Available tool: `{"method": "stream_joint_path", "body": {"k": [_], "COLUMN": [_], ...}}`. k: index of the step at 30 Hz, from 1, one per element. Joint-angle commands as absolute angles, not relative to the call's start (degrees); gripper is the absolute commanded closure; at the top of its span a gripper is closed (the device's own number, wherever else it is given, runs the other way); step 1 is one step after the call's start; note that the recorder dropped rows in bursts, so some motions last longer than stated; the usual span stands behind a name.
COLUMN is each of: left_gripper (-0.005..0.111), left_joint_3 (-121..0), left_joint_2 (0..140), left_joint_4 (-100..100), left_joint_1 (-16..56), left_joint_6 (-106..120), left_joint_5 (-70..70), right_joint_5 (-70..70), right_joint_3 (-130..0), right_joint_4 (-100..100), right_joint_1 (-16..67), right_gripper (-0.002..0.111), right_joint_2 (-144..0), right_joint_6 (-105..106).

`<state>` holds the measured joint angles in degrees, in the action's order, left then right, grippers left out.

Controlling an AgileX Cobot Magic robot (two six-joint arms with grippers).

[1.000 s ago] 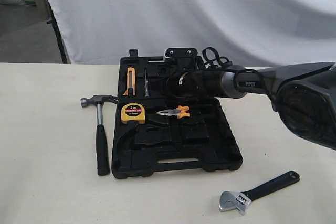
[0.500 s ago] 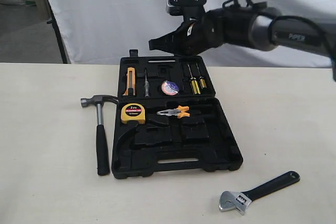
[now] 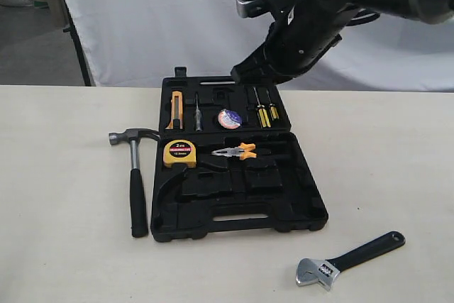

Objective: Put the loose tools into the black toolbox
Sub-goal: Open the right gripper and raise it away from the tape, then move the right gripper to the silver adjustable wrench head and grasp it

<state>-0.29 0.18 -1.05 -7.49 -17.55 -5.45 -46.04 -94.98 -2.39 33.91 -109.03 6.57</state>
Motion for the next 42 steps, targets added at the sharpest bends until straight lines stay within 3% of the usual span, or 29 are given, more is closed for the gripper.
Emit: {"method": "stream_joint_path", "body": {"k": [1,7,18,28,42], "left_gripper": [0.106,0.106,0.106,0.106,0.106], "left_joint_3": [-0.4,-0.4,-0.4,-0.4,-0.4], "left_joint_2": [0.0,0.0,0.0,0.0,0.0], "left_joint_4": [-1.3,-1.3,-1.3,-1.3,-1.3], "left_joint_1": [-8.9,-8.9,-8.9,-8.9,-8.9], "left_joint_6": [-17.8,-17.8,-17.8,-17.8,-17.8], "left_joint_5": [-5.0,-5.0,-5.0,-5.0,-5.0], "right_joint_5": [-41.0,-33.8,-1.5,1.5,2.5], "right_joint_3": [-86.4,-72.8,-47.2,-39.0,-26.2], "right_joint_4": [-1.5,1.7,6.3,5.9,6.2], "right_joint_1": [34.4,34.4,40.3,44.2,44.2], "right_gripper": [0.109,0.109,0.109,0.109,0.109], "right_joint_2": [-102.8,-93.7,-90.0,-84.4,-63.3], "right_joint_6": [7.4,7.4,7.4,8.0,3.5]}}
